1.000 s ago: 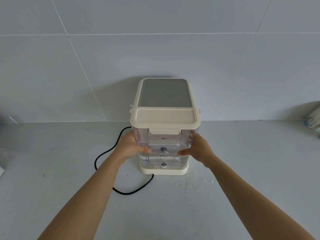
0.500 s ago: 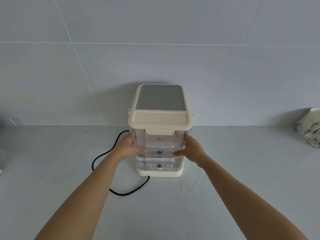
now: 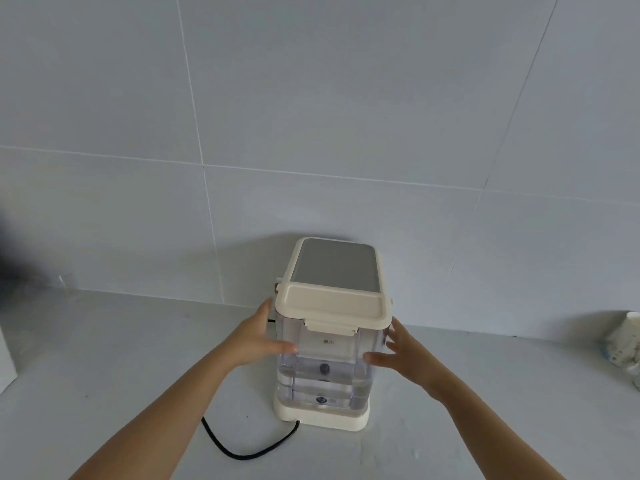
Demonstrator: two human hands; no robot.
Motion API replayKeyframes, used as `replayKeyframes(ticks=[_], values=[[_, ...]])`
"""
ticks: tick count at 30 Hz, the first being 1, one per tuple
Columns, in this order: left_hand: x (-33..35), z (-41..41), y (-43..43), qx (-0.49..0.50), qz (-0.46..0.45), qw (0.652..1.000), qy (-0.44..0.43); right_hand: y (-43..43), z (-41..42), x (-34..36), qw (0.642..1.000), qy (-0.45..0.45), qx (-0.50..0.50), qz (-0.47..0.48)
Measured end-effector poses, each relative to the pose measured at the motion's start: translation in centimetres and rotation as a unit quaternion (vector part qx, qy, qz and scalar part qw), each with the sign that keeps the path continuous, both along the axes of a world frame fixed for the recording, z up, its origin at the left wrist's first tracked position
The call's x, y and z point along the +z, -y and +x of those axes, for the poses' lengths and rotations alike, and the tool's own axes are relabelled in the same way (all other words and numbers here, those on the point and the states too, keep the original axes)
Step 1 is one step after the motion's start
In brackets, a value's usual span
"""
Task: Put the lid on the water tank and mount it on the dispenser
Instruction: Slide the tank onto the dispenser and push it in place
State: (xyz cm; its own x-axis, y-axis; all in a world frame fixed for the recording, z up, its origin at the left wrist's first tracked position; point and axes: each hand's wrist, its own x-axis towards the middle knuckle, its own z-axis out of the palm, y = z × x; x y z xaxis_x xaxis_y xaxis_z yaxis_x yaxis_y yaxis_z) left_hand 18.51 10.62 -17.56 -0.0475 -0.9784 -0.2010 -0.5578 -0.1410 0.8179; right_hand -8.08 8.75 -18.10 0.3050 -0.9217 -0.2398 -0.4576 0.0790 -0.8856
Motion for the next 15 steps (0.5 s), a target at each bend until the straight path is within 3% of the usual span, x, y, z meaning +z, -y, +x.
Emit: replayKeyframes(ticks=[6, 15], values=[[0.8, -0.7, 0.9, -0.009, -0.020, 0.999, -0.045, 0.4, 1.3, 0.1, 0.999, 0.031, -0.014, -0.010], [1.2, -0.6, 1.0, -0.002, -0.014, 0.999, -0.031, 0.7, 1.1, 0.6, 1.000, 0.000, -0.011, 0.010]])
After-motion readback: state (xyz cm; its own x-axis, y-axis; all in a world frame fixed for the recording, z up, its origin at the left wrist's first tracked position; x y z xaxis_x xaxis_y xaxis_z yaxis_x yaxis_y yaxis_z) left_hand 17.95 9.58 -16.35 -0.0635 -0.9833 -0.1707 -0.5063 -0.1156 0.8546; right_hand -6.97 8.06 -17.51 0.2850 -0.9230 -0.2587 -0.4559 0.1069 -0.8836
